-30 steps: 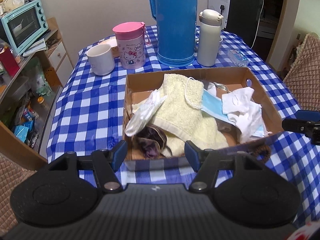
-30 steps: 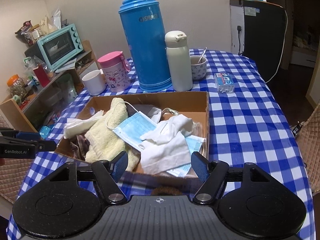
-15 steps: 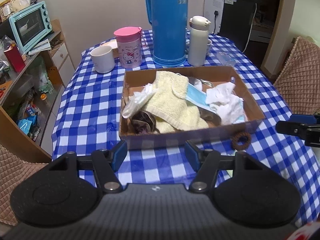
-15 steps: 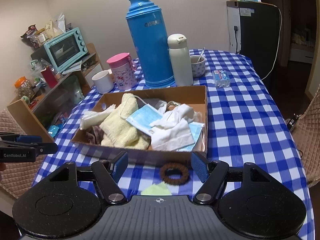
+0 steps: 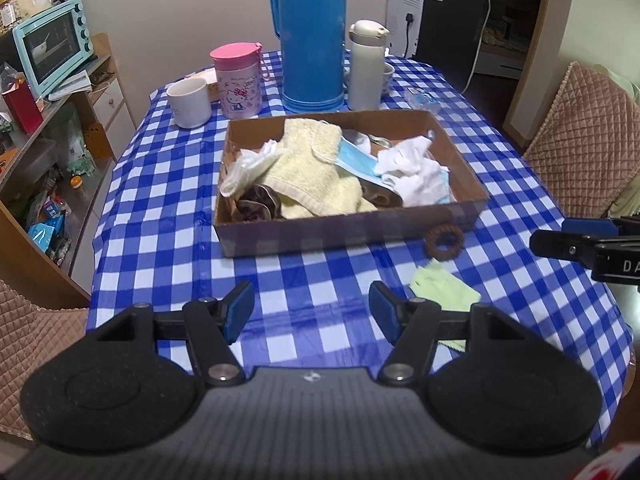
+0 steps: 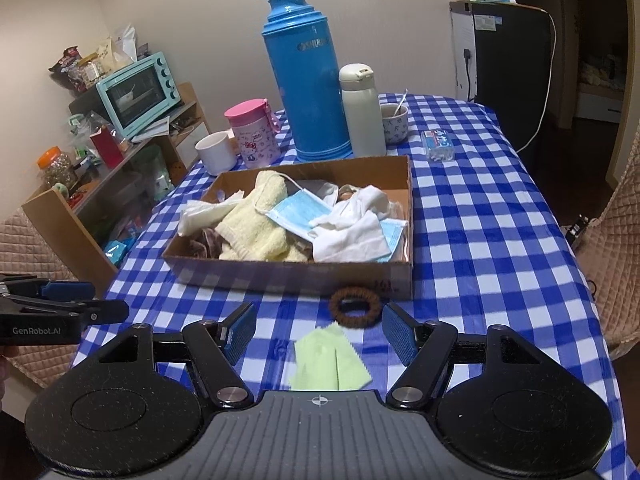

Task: Organize soft objects
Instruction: 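Move both tools back toward the light green cloth on the table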

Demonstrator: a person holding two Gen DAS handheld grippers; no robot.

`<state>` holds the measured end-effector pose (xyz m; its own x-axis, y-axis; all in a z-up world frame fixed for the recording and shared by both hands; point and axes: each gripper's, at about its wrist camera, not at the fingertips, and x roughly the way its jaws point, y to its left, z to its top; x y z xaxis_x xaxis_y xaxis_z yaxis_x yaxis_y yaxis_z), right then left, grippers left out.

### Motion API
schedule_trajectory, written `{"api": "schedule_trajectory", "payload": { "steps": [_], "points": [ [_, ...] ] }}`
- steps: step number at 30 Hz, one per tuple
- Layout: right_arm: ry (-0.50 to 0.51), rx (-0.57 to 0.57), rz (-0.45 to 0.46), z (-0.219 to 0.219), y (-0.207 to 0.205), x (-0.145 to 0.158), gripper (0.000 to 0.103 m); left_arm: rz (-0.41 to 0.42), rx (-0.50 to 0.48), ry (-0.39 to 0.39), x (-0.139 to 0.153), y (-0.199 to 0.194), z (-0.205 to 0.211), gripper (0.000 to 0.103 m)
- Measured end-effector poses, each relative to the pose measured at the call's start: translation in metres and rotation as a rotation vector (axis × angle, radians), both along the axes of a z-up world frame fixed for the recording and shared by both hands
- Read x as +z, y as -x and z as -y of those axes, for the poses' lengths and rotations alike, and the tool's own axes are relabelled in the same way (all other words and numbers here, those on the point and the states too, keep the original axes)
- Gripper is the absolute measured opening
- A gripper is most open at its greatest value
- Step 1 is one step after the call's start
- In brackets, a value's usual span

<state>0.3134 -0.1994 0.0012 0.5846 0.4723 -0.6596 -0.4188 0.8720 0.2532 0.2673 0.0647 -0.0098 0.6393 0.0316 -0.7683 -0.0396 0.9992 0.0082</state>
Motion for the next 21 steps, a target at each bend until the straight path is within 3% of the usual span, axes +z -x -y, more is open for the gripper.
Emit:
{"api": "schedule_trajectory", "payload": {
  "steps": [21],
  "points": [
    [0.018, -0.006, -0.068, 0.016, 0.044, -0.017, 0.07, -0.046, -0.083, 0.013, -0.013, 0.035, 0.041, 0.061]
  ]
}}
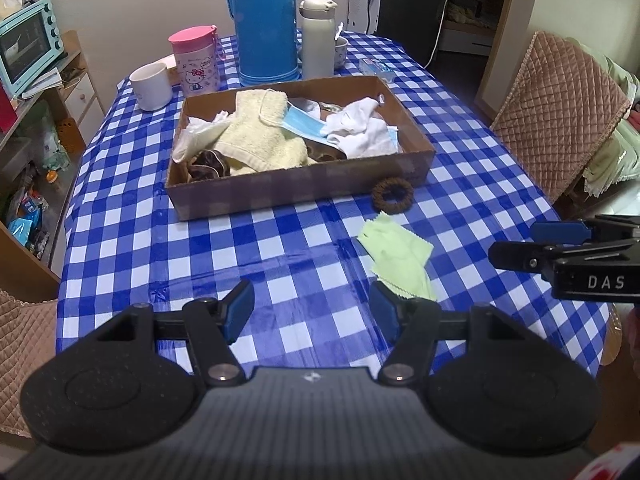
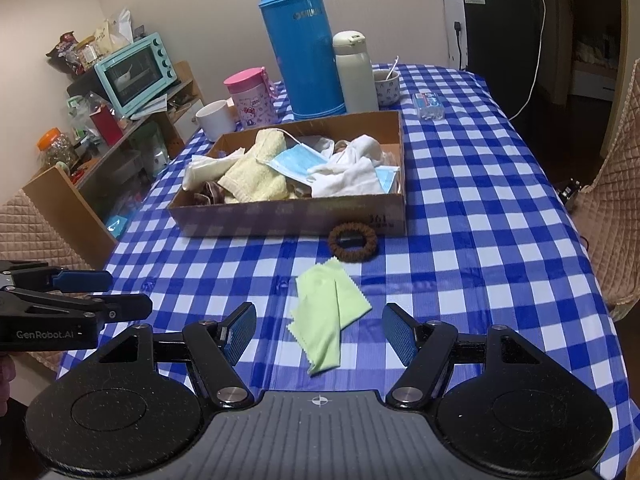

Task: Organize soft objects
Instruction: 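Move both tools back toward the light green cloth on the table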

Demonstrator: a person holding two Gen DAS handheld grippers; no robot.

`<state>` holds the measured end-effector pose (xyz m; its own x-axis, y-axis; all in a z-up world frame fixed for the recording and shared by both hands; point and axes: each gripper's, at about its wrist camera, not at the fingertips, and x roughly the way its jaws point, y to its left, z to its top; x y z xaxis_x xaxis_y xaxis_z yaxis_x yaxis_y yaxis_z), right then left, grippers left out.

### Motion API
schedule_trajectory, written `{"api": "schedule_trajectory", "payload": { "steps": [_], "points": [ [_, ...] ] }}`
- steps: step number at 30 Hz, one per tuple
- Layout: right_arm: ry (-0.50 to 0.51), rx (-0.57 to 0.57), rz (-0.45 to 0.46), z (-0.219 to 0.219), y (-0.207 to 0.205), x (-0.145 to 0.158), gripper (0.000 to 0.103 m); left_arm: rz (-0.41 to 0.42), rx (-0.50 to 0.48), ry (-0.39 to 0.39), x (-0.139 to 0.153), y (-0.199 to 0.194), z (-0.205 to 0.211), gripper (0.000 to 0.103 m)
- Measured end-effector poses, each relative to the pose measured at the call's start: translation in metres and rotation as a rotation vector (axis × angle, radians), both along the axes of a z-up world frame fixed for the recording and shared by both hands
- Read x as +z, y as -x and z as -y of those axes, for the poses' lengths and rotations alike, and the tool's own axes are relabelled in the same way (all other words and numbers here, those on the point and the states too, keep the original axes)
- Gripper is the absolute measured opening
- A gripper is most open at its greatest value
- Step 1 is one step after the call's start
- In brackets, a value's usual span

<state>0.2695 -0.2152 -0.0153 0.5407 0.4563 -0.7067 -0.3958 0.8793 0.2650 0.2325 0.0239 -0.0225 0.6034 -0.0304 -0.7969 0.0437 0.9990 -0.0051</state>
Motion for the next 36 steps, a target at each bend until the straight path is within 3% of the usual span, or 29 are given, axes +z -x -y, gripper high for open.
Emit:
{"api": "schedule_trajectory", "payload": {
  "steps": [17, 36],
  "points": [
    [0.045, -0.042, -0.072, 0.018, 0.005, -0.029, 0.07, -0.087, -0.044, 0.0, -0.034, -0.002, 0.025, 0.061],
    [0.062, -0.069, -0.118, 0.031, -0.025, -0.059, 0.07, -0.098, -0.12, 0.002, -0.07, -0.037, 0.055, 0.061]
  ]
}}
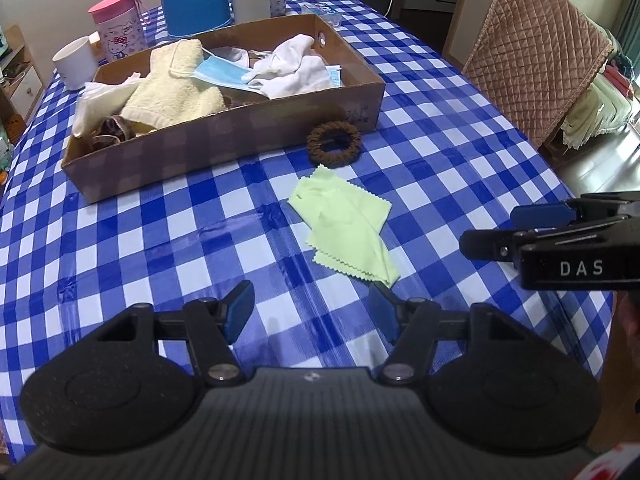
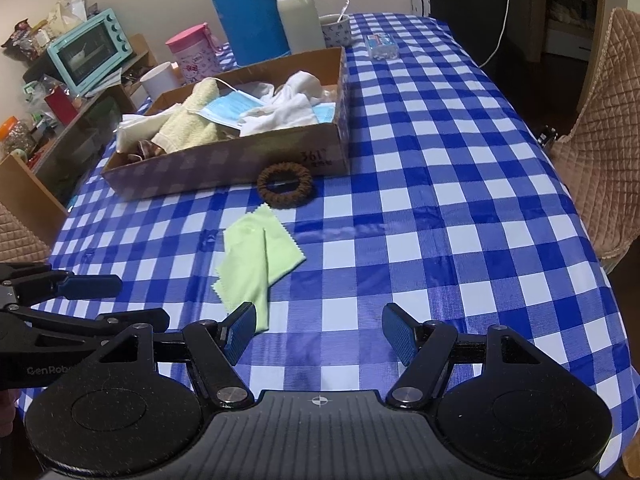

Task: Organize soft objects
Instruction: 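Move both tools back toward the light green cloth on the table, then close the left tool on the light green cloth and lift it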

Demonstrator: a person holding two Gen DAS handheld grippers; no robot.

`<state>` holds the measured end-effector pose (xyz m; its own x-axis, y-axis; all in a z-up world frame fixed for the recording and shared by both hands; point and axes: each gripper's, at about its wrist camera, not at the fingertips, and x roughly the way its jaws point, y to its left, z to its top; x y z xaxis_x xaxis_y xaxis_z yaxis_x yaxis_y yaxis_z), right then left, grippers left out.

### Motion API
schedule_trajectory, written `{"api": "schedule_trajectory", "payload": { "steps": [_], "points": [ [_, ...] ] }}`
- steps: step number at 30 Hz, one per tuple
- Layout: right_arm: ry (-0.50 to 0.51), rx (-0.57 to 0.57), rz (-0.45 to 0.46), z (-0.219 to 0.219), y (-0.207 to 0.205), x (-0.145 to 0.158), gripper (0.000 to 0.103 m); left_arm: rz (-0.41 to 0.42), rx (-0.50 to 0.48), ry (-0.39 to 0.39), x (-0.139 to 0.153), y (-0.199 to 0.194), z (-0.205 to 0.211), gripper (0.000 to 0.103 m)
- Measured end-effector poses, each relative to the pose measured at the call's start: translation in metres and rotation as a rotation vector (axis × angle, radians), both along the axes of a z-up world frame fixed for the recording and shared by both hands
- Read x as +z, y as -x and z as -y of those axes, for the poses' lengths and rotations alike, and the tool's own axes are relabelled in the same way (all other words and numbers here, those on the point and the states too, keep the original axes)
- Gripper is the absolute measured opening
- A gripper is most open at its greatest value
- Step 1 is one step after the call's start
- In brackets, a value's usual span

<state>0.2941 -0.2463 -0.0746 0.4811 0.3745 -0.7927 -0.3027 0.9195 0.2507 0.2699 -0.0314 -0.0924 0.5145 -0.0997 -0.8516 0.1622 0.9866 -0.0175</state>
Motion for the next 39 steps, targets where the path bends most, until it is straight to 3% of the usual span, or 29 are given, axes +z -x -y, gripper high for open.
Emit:
{"api": "schedule_trajectory", "payload": {
  "steps": [12, 19, 22, 27, 30, 39],
  "points": [
    [0.014, -0.042, -0.028, 0.008, -0.017, -0.015, 0.07, -0.013, -0.072, 0.024, -0.023, -0.031, 0.018, 0.061],
    [0.017, -0.066, -0.052, 0.013, -0.023, -0.023, 0.07, -0.029, -0.133, -0.001, -0.043, -0.049, 0.037, 0.061],
    [0.019, -0.07, -0.059, 0.014, -0.024, -0.025, 0.07, -0.026, -0.147, -0.009, -0.049, -0.053, 0.039, 0.052],
    [0.02, -0.072, -0.065, 0.014, -0.025, -0.027, 0.07, -0.024, -0.164, -0.018, -0.052, -0.055, 0.037, 0.018],
    [0.019, -0.068, -0.062, 0.013, -0.026, -0.027, 0.069, -0.017, -0.156, -0.009, -0.05, -0.053, 0.032, 0.005],
    [0.01, -0.048, -0.051, 0.006, -0.025, -0.024, 0.07, 0.054, -0.042, -0.016, -0.021, -0.033, -0.013, 0.002]
  ]
}}
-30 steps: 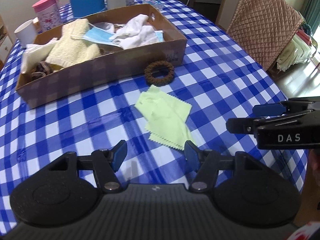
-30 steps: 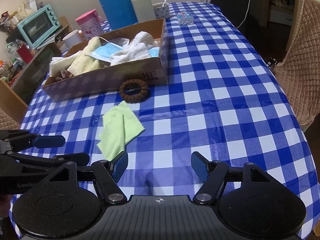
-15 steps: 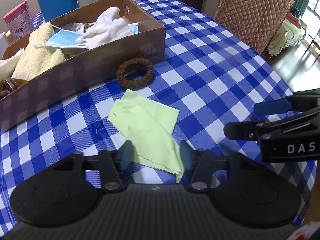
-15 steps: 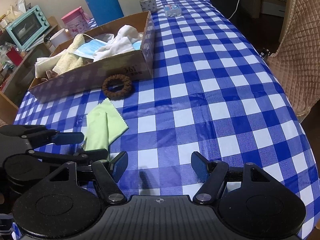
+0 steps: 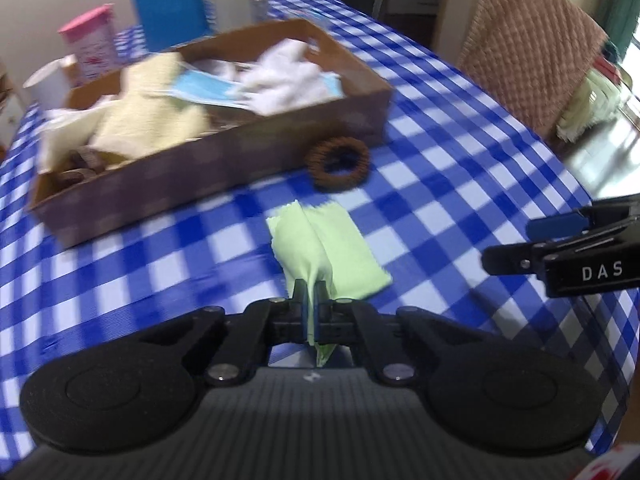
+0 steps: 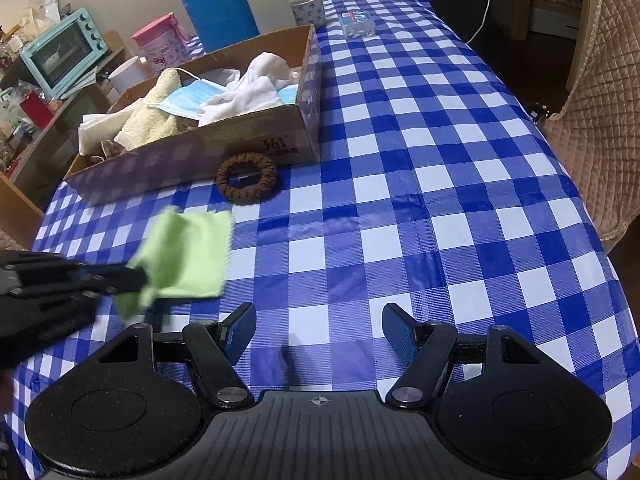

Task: Organize soft objects
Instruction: 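Close the left tool on the light green cloth and lift it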

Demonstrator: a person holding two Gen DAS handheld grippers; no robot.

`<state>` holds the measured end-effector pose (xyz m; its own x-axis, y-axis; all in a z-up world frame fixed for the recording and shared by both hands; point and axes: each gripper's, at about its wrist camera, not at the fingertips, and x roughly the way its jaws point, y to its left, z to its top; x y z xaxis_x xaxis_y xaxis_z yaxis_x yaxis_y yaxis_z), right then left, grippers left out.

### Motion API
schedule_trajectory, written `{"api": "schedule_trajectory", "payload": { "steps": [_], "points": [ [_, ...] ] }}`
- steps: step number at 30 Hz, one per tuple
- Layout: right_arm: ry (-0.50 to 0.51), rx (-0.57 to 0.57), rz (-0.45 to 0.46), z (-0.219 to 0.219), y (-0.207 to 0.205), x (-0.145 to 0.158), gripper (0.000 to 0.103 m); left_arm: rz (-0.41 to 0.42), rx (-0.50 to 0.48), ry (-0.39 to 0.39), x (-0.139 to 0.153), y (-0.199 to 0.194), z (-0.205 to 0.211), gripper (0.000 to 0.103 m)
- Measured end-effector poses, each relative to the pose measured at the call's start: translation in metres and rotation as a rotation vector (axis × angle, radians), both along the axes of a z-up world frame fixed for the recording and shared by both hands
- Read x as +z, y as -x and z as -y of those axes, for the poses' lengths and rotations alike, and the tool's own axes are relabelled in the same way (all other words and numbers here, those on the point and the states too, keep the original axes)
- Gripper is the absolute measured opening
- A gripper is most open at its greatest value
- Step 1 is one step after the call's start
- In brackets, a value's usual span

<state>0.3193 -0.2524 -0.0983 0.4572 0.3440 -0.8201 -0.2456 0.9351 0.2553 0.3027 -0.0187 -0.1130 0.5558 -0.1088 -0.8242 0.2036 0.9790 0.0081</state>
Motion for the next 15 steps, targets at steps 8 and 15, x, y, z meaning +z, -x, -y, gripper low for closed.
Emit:
{"api": "schedule_trajectory", "payload": {
  "steps": [8, 15],
  "points": [
    [-0.005, 0.014, 0.005, -0.003, 0.004, 0.002, 0.07, 0.053, 0.167, -0.044, 0.034, 0.032, -0.061, 0.002],
    [-0.009, 0.043, 0.007, -0.013, 0.007, 0.003, 0.07, 0.019, 0.228, -0.032, 0.031, 0.041, -0.087, 0.009]
  ]
}}
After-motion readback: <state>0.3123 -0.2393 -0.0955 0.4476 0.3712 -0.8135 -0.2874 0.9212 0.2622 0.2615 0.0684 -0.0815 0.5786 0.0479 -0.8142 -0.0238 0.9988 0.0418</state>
